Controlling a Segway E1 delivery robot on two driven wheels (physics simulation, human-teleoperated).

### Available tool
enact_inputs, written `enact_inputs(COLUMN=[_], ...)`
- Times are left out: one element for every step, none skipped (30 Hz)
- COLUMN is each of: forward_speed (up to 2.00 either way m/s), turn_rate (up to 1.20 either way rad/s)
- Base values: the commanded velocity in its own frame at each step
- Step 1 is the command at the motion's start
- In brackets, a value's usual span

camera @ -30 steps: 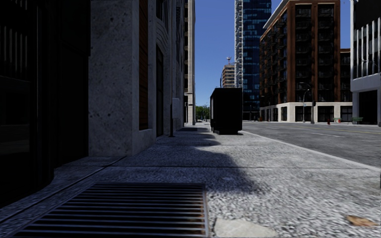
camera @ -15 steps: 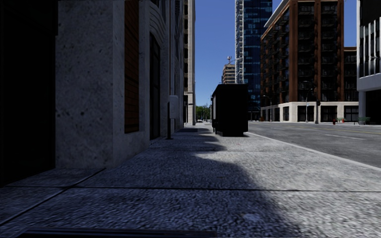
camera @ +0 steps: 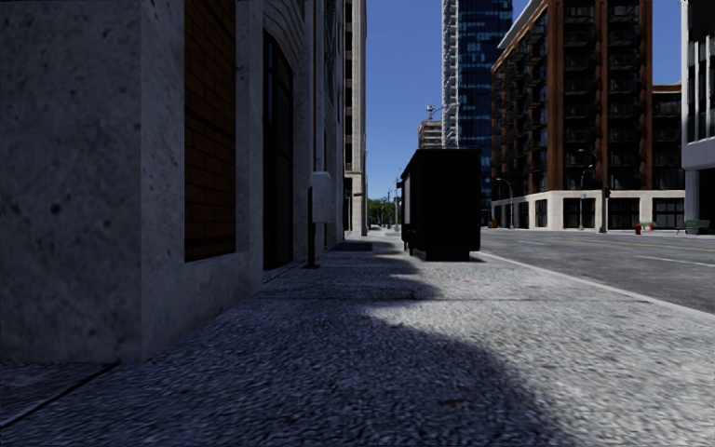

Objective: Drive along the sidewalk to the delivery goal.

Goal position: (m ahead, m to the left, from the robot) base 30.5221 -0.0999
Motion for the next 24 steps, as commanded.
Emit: enact_inputs(forward_speed=[1.99, 1.99, 1.99, 1.99, 1.99, 1.99, 1.99, 1.99, 1.99, 1.99, 1.99, 1.99, 1.99, 1.99, 1.99, 1.99, 1.99, 1.99, 1.99, 1.99, 1.99, 1.99, 1.99, 1.99], turn_rate=[0.0, 0.0, 0.0, 0.0, 0.0, 0.0, 0.0, 0.0, 0.0, 0.0, 0.0, 0.0, 0.0, 0.0, 0.0, 0.0, 0.0, 0.0, 0.0, 0.0, -0.02, -0.05, -0.15, -0.15])
